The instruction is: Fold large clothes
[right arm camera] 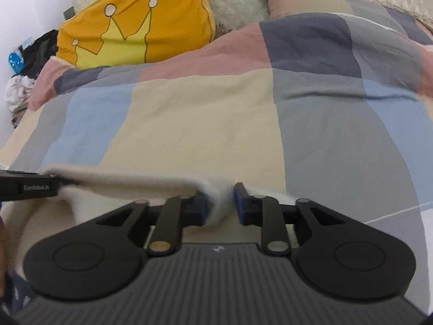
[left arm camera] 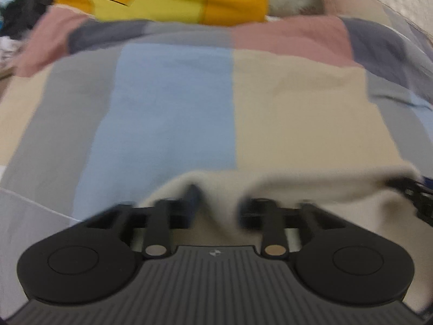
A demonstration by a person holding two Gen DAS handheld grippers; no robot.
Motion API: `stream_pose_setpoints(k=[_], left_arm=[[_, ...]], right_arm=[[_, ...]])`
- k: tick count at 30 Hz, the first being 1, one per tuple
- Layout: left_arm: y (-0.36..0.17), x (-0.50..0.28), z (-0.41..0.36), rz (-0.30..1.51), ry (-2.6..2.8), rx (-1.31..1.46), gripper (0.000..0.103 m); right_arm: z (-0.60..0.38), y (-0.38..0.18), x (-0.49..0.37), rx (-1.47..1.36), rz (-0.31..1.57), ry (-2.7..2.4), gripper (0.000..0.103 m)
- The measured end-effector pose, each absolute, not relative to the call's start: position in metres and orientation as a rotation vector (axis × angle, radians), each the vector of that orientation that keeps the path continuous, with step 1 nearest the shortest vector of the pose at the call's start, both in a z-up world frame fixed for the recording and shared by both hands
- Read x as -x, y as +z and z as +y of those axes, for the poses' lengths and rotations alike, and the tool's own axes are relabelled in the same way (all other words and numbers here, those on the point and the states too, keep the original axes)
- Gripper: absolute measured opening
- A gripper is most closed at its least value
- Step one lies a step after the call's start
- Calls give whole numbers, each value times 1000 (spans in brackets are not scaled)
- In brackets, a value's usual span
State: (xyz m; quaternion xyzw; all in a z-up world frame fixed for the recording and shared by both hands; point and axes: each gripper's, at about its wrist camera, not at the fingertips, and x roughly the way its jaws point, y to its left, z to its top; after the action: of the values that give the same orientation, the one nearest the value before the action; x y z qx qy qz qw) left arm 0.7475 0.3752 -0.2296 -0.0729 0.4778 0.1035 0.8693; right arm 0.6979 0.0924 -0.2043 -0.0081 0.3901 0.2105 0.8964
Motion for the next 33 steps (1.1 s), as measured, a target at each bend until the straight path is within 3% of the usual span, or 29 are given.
stream_pose_setpoints(k=[1,2,3,4,17,33], left_arm=[[-226,-748,376,992,196,156,66],[-221,-747,376,983,182,157,75],[-215,-744,373,975,166,157,76],[-210,-741,372,969,156,161,76],[-120,-616,360,868,234,274,77],[41,-328,302,747,259,368,77]], right_arm=[[94,-201,-696,15,813,448,44],[96,-200,-697,4,817,460,60],[97,-197,-695,-9,816,470,73],[97,-193,-693,-18,811,479,77],[64,-131,-596,-45,726,477,78],[-24,-18,-351,-55,568,521,78]])
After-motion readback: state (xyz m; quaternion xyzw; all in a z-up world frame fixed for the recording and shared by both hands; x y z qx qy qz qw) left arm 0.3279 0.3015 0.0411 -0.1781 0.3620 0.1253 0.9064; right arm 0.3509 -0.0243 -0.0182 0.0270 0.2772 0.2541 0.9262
